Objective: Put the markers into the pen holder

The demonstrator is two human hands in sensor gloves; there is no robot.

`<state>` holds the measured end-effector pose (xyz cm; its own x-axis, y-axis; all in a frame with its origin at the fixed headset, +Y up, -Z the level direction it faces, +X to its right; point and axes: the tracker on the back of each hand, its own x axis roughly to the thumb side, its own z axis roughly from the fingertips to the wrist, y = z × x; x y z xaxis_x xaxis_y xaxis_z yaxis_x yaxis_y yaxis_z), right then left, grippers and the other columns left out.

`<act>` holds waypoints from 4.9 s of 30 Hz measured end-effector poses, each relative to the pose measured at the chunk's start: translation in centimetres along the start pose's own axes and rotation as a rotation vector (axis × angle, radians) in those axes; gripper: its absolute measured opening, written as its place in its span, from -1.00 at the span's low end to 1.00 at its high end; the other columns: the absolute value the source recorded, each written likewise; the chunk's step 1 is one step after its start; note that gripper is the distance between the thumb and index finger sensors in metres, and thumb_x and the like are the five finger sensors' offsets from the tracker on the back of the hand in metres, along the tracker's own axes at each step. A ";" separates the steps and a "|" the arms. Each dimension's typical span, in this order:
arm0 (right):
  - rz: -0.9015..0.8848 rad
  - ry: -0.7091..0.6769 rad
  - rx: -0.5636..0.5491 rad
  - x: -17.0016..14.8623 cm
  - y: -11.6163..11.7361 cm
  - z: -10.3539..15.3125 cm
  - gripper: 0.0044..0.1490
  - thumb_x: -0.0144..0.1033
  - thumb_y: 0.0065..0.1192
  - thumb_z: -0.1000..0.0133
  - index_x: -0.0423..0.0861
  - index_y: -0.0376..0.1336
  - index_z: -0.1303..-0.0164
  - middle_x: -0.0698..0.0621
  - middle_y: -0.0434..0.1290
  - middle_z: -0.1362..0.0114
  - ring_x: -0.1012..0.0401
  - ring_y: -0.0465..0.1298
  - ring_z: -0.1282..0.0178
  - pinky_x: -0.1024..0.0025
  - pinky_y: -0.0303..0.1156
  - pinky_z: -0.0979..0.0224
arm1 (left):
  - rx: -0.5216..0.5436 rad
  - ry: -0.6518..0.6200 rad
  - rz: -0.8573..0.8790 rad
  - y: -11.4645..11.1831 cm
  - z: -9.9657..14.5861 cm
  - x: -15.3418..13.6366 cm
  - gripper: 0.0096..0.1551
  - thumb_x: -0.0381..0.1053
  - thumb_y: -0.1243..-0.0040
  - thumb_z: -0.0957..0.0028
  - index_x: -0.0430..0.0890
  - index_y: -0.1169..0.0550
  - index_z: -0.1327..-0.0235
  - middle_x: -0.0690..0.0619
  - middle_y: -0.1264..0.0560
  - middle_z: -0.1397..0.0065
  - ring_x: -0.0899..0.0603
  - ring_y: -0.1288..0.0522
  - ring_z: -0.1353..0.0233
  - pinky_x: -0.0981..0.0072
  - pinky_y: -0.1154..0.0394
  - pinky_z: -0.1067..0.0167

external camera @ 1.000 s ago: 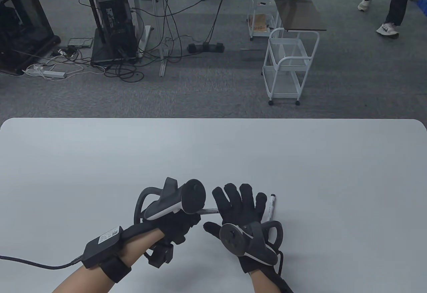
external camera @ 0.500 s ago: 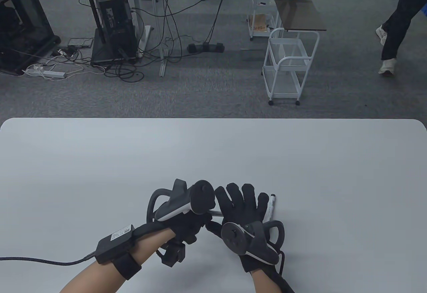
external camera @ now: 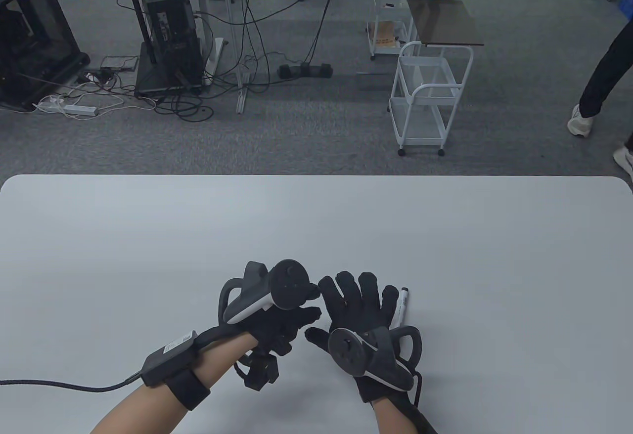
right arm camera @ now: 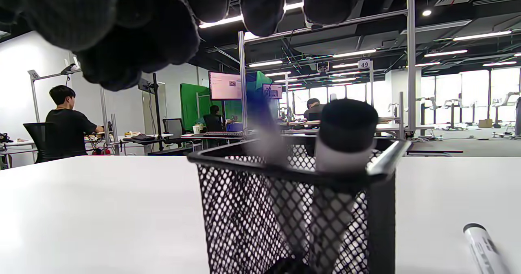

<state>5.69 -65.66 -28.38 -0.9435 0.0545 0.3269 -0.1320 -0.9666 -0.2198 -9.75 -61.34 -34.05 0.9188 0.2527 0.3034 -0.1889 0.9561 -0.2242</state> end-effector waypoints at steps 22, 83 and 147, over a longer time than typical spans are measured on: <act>-0.005 -0.005 -0.013 0.1 -0.1 0.0 0.14 0.40 0.06 -0.16 -0.02 -0.05 -0.85 -0.25 0.04 -0.89 -0.43 0.05 -0.80 -0.54 -0.19 -0.53 | 0.168 0.035 -0.173 1.9 4.1 -2.8 -0.45 0.13 -0.36 -0.16 0.06 -0.57 -0.41 -0.04 -0.53 -0.44 -0.12 -0.68 -0.35 0.03 -0.60 -0.45; 0.046 -0.025 0.012 1.5 0.5 0.0 0.08 0.38 -0.02 -0.22 -0.01 -0.06 -0.85 -0.26 0.03 -0.89 -0.42 0.07 -0.79 -0.52 -0.18 -0.55 | 0.507 0.174 -0.210 -4.2 9.7 -10.1 -0.24 0.39 0.00 -0.22 0.25 -0.24 -0.71 -0.02 -0.07 -0.88 -0.44 -0.11 -0.84 -0.60 0.03 -0.58; 0.072 0.863 0.392 -14.6 9.4 -7.3 -0.22 0.06 0.26 -0.25 -0.03 0.19 -0.64 -0.04 0.49 -0.37 0.02 0.56 -0.26 -0.22 0.20 -0.55 | 0.526 0.195 -0.164 -3.5 10.2 -10.7 -0.26 0.39 0.00 -0.23 0.23 -0.27 -0.70 -0.02 -0.12 -0.86 -0.47 -0.13 -0.81 -0.60 0.02 -0.57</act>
<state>16.01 -73.73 -41.89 -0.8652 0.0057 -0.5014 -0.1008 -0.9815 0.1628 -22.44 -65.86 -27.03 0.9879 0.1109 0.1084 -0.1400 0.9383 0.3161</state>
